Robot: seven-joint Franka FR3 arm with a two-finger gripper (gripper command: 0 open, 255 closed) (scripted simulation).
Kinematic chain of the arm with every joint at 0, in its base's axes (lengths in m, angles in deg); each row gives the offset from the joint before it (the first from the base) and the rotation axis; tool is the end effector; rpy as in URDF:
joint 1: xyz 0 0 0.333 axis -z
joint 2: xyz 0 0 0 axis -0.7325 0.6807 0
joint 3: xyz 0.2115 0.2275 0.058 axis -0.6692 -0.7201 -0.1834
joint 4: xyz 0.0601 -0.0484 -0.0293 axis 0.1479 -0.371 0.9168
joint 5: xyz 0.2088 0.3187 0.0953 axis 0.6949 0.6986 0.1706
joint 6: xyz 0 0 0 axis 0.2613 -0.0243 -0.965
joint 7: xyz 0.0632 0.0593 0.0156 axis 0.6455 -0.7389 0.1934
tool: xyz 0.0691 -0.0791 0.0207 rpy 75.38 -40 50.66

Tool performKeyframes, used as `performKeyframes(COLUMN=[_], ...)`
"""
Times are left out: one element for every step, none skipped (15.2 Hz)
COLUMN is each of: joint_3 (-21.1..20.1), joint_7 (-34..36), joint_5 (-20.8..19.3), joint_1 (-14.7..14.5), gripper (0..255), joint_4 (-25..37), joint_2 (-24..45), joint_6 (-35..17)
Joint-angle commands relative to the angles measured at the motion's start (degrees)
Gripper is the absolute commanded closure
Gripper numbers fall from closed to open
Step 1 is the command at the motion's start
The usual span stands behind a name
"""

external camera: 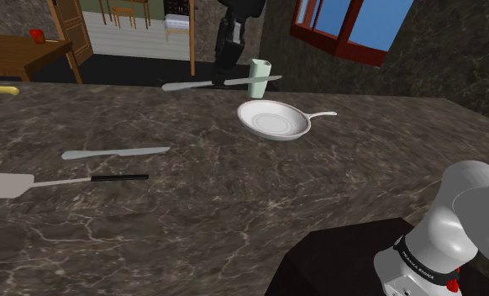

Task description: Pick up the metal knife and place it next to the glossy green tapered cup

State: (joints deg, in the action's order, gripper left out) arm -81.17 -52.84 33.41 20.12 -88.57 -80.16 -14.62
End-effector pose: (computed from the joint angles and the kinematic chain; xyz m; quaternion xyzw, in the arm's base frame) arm 0.4418 0.3632 0.6480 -0.8536 -0.5090 -0.1094 0.0171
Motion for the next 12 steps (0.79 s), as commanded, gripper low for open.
performKeyframes(joint_3=[1.2,1.8,2.5,3.1,3.8,4.4,5.0,5.7,6.3,6.8,7.4,8.0], joint_7=[-2.4,-3.7,-5.1,-6.4,-7.7,-9.0,-10.3,-11.6,-12.9,-14.1,-15.4,-16.6], joint_5=[0.5,0.7,1.0,1.2,1.4,1.7,1.9,2.1,2.3,2.6,2.8,3.0], joint_1=[1.1,1.8,2.4,3.1,3.7,4.4,5.0,5.7,6.3,7.0,7.7,8.3], gripper=[255,255,255,255,255,255,255,255,255,255,255,255], joint_4=[0.3,0.6,1.0,1.4,1.9,2.5,3.2,4.0,4.8,5.8,6.8,7.9], joint_2=[0.0,0.3,0.6,0.9,1.3,1.8,2.4,3.0,3.6,4.4,5.1,6.0], joint_6=[0.3,0.4,0.5,0.6,0.8,0.9,1.1,1.3,1.6,1.9,2.2,2.5])
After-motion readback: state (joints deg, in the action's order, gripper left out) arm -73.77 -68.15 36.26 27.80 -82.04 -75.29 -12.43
